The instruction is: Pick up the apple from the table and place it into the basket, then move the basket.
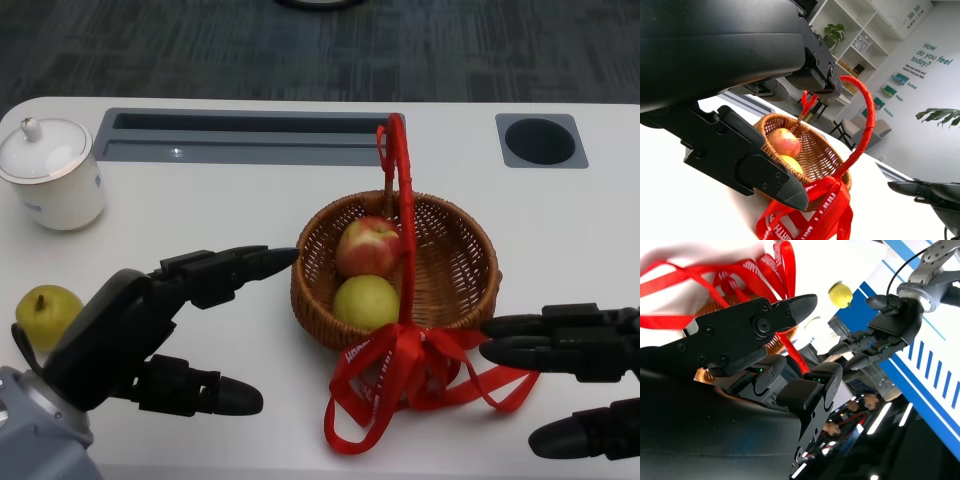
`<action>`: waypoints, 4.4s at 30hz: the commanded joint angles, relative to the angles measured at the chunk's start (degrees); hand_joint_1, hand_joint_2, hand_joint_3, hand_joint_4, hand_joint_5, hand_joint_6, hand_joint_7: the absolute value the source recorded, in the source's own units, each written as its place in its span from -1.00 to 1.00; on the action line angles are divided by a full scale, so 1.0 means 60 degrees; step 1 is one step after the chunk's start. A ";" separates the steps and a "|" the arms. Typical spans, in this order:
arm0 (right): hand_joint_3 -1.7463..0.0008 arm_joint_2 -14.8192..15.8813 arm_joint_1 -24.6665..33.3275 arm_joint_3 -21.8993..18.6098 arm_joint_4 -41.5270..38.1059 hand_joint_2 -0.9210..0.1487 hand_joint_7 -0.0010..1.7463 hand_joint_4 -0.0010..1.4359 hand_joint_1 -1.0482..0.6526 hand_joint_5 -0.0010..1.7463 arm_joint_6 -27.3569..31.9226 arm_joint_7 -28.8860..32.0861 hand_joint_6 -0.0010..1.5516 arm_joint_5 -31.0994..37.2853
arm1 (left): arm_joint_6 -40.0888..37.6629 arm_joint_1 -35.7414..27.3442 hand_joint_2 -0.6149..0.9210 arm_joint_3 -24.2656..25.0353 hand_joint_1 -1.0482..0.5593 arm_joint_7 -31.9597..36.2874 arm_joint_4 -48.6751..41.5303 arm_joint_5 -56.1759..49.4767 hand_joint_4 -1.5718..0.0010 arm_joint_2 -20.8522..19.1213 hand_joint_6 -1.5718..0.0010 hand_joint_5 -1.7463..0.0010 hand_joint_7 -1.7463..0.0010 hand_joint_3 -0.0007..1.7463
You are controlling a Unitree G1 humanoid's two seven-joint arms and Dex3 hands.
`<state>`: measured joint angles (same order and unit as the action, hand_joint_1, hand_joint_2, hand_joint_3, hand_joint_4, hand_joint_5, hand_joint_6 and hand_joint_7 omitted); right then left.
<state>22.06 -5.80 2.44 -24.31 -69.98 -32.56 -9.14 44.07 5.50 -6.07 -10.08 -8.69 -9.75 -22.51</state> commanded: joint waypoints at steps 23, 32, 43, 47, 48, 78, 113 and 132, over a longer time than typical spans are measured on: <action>0.99 0.1001 -0.4896 -0.0558 -0.4068 -0.65 -0.99 -0.01 -0.45 -0.99 -0.1697 0.2266 -0.13 0.5583 | 0.0391 -0.0278 0.70 0.0242 -0.43 -0.0180 -0.0433 0.0342 0.32 0.0046 0.32 0.99 1.00 -1.00; 1.00 0.1193 -0.6203 0.1055 -0.4902 -0.67 -0.99 0.03 -0.49 -0.98 -0.0840 0.5806 -0.10 0.9521 | 0.0288 -0.0407 0.72 0.0296 -0.43 -0.0235 -0.0292 0.0421 0.33 0.0082 0.33 1.00 1.00 -0.99; 0.99 0.1268 -0.7990 0.4865 -0.6427 -0.70 -1.00 0.03 -0.56 -1.00 0.1013 1.0423 -0.11 1.3018 | 0.0259 -0.0590 0.72 0.0392 -0.42 -0.0195 -0.0041 0.0378 0.30 0.0190 0.31 0.99 0.99 -1.00; 0.98 0.1198 -0.8494 0.6232 -0.7122 -0.77 -1.00 0.00 -0.65 -0.99 0.1685 1.1366 -0.15 1.3768 | 0.0185 -0.0747 0.71 0.0447 -0.42 -0.0177 0.0171 0.0350 0.30 0.0227 0.31 0.99 1.00 -1.00; 0.99 0.1183 -0.8555 0.6520 -0.7256 -0.77 -1.00 0.00 -0.67 -0.99 0.1811 1.1564 -0.15 1.3881 | 0.0144 -0.0801 0.71 0.0461 -0.42 -0.0166 0.0249 0.0336 0.30 0.0239 0.31 0.99 1.00 -1.00; 0.98 -0.0221 -0.9323 1.0641 -0.8064 -0.77 -0.93 0.43 -0.09 -0.90 0.2687 1.4418 0.19 1.4513 | 0.0281 -0.1347 0.71 0.0732 -0.38 0.0201 0.0705 0.0035 0.23 0.0853 0.25 0.98 0.99 -1.00; 0.98 -0.0169 -0.9563 0.8134 -0.8756 -0.85 -0.99 0.61 -0.09 -0.95 0.3295 1.1030 0.34 1.1983 | 0.0920 -0.1360 0.71 0.1389 -0.36 0.0748 0.0507 -0.0206 0.16 0.1166 0.18 0.99 0.99 -1.00; 0.98 -0.0622 -0.9234 0.5882 -0.9320 -0.87 -0.99 0.59 0.01 -0.96 0.7673 0.7081 0.25 0.9824 | 0.1831 -0.2833 0.70 0.2004 -0.39 0.0907 0.0832 -0.0019 0.13 0.1089 0.14 0.99 0.99 -0.99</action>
<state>17.69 -61.19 39.20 -80.03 -25.73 10.56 51.39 53.68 -10.54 5.04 -5.63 -3.86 -10.56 -15.24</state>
